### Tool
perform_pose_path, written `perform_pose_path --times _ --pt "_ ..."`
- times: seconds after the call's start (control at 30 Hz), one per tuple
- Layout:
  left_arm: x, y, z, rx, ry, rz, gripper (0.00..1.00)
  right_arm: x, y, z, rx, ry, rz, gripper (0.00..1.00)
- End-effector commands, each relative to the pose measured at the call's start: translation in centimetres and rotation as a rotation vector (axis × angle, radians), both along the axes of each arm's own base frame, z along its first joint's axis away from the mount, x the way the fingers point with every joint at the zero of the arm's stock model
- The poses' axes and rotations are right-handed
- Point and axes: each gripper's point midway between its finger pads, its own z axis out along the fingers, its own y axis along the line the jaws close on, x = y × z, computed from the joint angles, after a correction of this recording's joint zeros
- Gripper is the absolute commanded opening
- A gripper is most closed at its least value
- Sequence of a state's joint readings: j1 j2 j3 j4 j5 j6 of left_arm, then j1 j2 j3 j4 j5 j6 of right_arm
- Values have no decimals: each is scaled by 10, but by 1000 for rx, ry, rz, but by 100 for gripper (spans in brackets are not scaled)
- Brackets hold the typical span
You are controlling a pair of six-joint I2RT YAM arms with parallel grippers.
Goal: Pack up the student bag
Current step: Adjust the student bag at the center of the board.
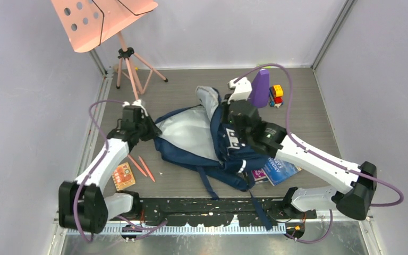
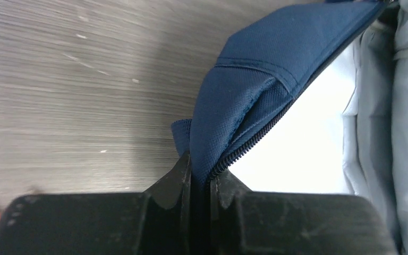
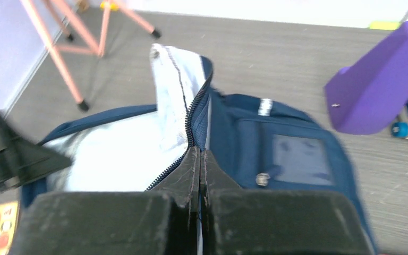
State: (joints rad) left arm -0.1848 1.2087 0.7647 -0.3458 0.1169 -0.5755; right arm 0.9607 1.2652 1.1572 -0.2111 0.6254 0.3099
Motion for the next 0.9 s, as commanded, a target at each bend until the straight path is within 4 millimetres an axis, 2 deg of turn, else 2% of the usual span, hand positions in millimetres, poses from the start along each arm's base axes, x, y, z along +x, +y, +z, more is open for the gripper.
perform_pose_path --times 0.0,0.13,0.27,0.37,0.47,0.57,0.7,0.77,0.83,0.87 --pt "4 76 52 103 -159 241 0 33 -64 12 -61 -45 -199 1" --pt "-9 95 80 112 -212 282 0 47 -69 6 -68 -32 -235 1" --pt "-15 89 121 98 -293 231 0 53 -67 6 -35 -25 -243 1" --pt "-17 91 143 126 -330 218 0 56 -62 5 -30 -34 -220 1" --pt "-20 85 133 110 -277 191 0 59 -48 -19 -51 -16 -162 1" --pt "-24 75 109 37 -220 190 0 72 -38 -57 -90 52 -157 1" --pt "-36 59 77 -73 -165 193 0 84 -12 -101 -69 131 -79 1" --pt "-46 50 57 -129 -122 191 0 92 1 -113 -57 151 -49 1" --pt "-54 44 45 -161 -100 185 0 103 10 -120 -48 160 -34 1" --pt "-58 41 38 -167 -86 177 0 107 14 -129 -54 174 -28 1"
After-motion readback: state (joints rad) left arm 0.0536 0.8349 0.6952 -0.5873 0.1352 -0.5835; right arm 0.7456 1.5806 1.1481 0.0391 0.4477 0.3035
